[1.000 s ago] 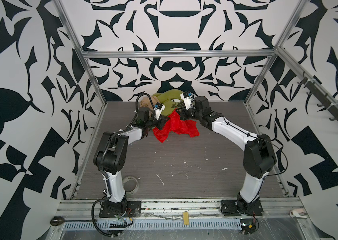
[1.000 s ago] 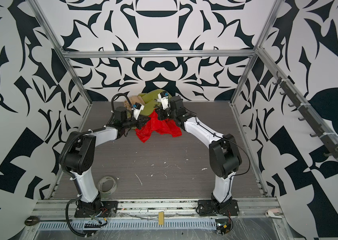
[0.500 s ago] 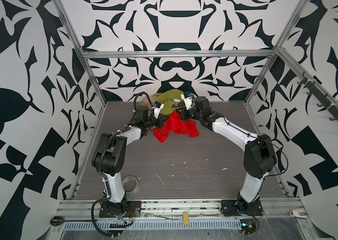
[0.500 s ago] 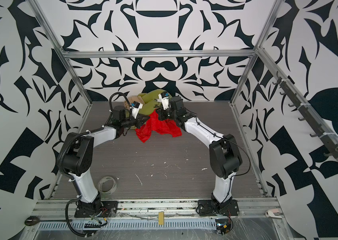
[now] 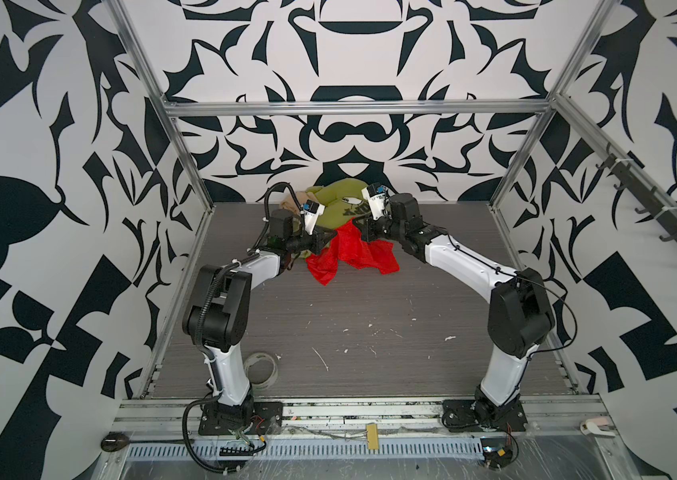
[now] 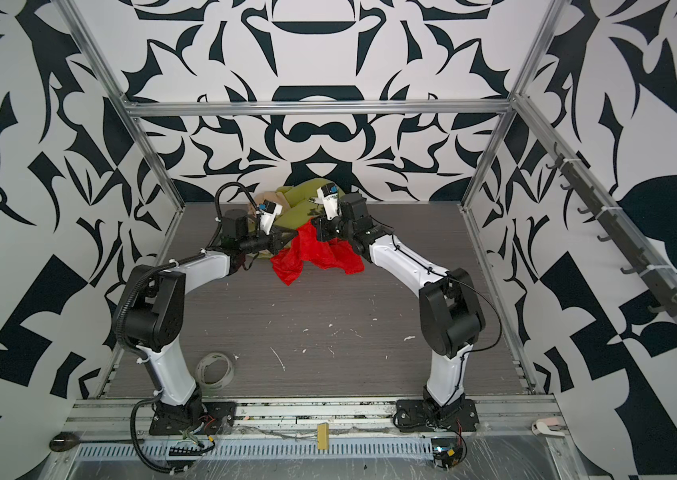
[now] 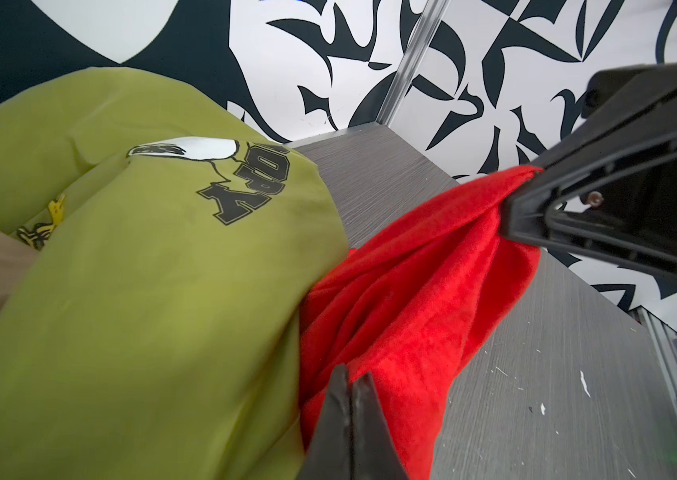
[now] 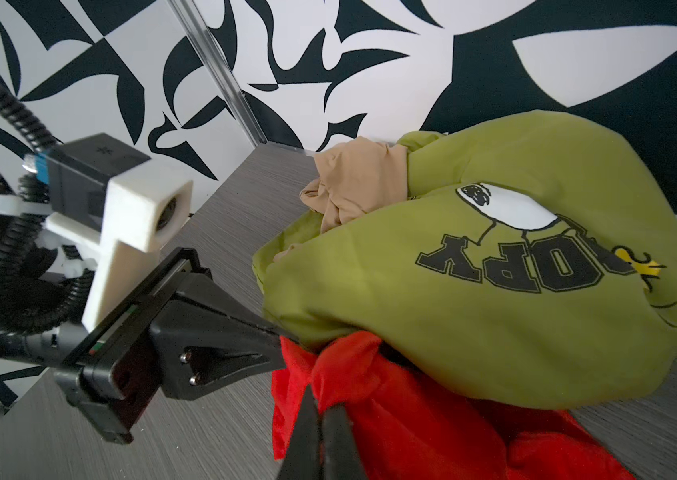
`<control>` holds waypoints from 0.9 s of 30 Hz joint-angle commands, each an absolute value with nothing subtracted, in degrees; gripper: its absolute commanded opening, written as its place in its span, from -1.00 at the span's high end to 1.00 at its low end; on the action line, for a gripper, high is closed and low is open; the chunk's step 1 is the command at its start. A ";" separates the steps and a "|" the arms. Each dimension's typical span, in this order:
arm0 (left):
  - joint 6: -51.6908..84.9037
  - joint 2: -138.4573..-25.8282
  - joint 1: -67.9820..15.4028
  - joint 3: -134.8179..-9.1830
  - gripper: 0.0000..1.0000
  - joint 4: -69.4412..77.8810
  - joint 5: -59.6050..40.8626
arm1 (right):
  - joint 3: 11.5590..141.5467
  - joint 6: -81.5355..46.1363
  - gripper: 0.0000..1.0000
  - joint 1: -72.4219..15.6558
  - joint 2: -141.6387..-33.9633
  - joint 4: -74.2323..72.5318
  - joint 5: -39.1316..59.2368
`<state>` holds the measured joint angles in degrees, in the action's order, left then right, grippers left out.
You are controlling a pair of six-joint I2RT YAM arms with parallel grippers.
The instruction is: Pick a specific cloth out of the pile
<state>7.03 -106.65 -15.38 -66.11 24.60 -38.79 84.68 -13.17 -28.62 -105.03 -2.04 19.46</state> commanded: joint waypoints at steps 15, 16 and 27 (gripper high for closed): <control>8.66 -99.86 -14.33 -67.65 1.00 23.99 -40.17 | 84.57 -13.05 1.00 -28.83 -99.68 -6.12 19.09; 8.84 -99.74 -14.33 -67.54 1.00 23.99 -40.25 | 84.52 -13.05 1.00 -28.82 -99.60 -6.15 19.07; 10.00 -97.94 -14.33 -66.94 1.00 24.79 -40.52 | 84.11 -13.20 1.00 -28.83 -99.06 -6.23 19.07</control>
<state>9.19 -100.82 -14.57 -66.11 24.18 -39.07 84.44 -13.17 -28.62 -102.43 -2.46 19.22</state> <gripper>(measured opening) 0.046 0.047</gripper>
